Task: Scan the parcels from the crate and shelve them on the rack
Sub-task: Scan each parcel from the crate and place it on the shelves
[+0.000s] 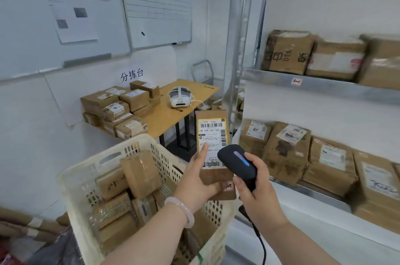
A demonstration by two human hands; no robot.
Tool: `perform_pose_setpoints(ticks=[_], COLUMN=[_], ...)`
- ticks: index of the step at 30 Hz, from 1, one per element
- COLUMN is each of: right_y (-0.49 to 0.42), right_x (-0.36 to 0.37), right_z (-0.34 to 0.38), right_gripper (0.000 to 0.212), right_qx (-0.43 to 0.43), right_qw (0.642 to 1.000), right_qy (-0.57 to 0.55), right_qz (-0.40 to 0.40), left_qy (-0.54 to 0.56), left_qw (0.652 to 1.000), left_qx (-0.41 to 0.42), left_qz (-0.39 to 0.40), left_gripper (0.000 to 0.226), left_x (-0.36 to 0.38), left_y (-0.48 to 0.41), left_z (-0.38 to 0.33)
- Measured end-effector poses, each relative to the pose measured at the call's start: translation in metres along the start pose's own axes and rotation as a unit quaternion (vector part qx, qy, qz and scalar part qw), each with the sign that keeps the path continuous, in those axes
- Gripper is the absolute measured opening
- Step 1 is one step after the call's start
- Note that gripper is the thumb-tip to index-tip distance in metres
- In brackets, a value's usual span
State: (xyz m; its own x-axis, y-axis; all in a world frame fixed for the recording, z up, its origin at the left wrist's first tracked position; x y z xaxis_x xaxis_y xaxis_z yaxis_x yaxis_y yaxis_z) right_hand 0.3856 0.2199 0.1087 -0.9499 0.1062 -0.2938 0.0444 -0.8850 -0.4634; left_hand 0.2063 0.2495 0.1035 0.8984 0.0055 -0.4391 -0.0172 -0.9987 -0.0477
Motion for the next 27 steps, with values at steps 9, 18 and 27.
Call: perform_pose_setpoints(ticks=[9, 18, 27], right_y=[0.024, 0.036, 0.064], right_x=[-0.115, -0.199, -0.246], right_z=[0.011, 0.036, 0.055], right_gripper=[0.071, 0.066, 0.060], right_qx=[-0.006, -0.015, -0.001], right_qw=[0.997, 0.992, 0.986], right_qy=[0.069, 0.078, 0.091], right_qz=[-0.031, -0.097, -0.142], left_qy=[0.001, -0.026, -0.055], left_qw=[0.998, 0.996, 0.990], left_qx=[0.061, 0.082, 0.125], left_qz=[0.033, 0.020, 0.017], left_gripper=[0.110, 0.111, 0.115], left_x=[0.083, 0.174, 0.254], left_y=[-0.004, 0.015, 0.031], left_z=[-0.059, -0.104, -0.133])
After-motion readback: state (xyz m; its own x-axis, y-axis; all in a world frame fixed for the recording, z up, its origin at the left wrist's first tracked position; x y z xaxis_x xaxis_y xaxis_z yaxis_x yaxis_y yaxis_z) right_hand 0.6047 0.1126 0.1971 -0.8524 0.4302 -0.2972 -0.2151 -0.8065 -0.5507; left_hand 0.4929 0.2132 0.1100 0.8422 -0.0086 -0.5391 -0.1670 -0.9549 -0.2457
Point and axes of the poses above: each hand's wrist, its own y-axis away from the middle knuckle, its own x-axis out of the palm, z = x × y, the point moved 2 cm from there along -y, towards the middle knuckle, and after that the axes turned 6 degrees about -x, right-handed, at the moved point
